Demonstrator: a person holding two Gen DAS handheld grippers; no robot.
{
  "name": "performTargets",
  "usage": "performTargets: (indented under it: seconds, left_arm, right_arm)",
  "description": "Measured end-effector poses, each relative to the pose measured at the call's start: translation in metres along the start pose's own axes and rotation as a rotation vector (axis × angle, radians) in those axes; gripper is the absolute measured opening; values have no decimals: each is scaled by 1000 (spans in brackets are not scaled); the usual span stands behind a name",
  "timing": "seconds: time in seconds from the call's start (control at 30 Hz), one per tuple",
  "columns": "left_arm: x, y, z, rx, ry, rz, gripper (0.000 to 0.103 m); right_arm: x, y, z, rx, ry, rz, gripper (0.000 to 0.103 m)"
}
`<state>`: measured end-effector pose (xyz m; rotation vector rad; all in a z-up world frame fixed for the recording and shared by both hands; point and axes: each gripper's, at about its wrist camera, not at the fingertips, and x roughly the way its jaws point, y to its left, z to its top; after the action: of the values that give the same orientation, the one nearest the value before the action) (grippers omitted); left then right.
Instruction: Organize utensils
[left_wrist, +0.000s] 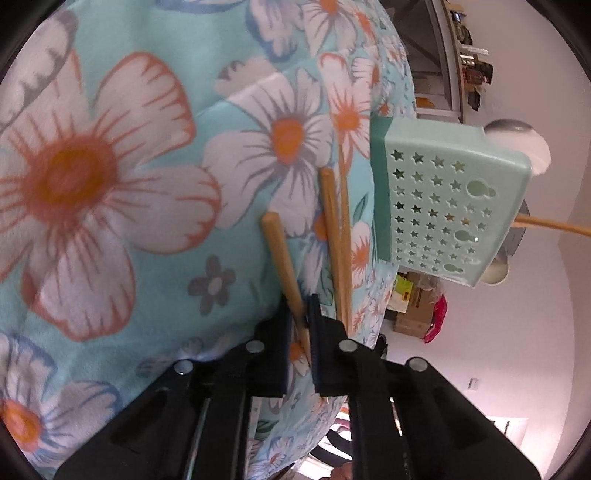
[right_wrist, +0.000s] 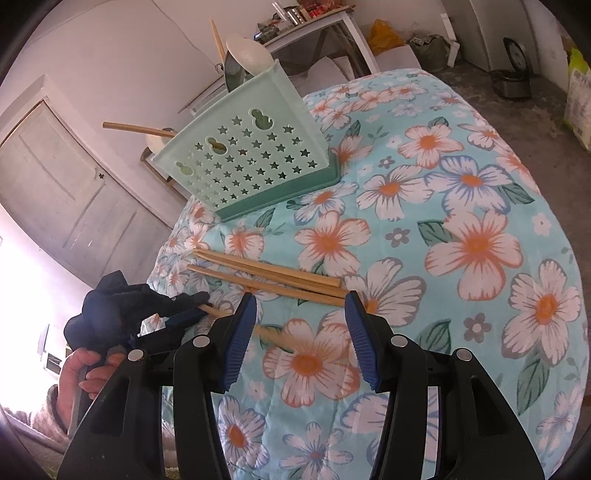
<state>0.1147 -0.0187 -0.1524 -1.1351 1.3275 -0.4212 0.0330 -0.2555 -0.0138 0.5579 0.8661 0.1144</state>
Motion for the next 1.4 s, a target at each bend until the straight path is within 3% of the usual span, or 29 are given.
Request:
performTargets:
  seconds: [0.17,0.33,0.53,0.97,1.23,1.4]
  left_arm:
    - [-1,-7,4,74,54,20,8]
    - [-10,-3,0,146,160,38,8]
    - [-22,0,-15,216,192,32,8]
    - [-44,-14,-43,490,183,-127,7]
    - [-47,-21,-42,570,197,-230,6]
    - [-43,-23,-38,588,211,-253,6]
  right_arm:
    - [-9,2,1,-2,-16,-10,49]
    - [-12,9,5,-22,-23,-14,49]
    - [2,21,5,-46,9,1,49]
    - [33,44,15,-121,73,-14,47]
    - [50,44,34,-119,99,15,47]
    - [58,43,39,-123,111,11,47]
